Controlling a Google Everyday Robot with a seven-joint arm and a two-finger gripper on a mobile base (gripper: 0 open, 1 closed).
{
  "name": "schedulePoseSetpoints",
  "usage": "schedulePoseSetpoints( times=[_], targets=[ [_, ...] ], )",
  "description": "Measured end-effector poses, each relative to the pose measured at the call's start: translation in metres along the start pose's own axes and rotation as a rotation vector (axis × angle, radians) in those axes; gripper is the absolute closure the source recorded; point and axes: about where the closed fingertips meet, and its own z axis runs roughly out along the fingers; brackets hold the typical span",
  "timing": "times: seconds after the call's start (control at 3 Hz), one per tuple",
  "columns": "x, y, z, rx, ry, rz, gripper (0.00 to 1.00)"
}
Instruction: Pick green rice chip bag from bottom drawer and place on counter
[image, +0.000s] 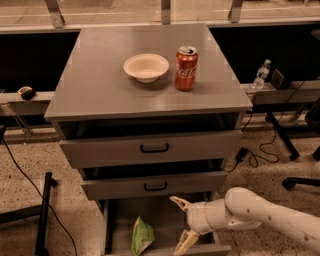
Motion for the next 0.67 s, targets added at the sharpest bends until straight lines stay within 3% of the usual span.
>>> schedulePoseSetpoints(
  times=[0.33,0.67],
  targets=[
    [0.041,-0.016,0.068,-0.117,-0.033,-0.044,0.0],
    [0.077,-0.025,0.128,-0.21,-0.043,-0.039,0.0]
  ],
)
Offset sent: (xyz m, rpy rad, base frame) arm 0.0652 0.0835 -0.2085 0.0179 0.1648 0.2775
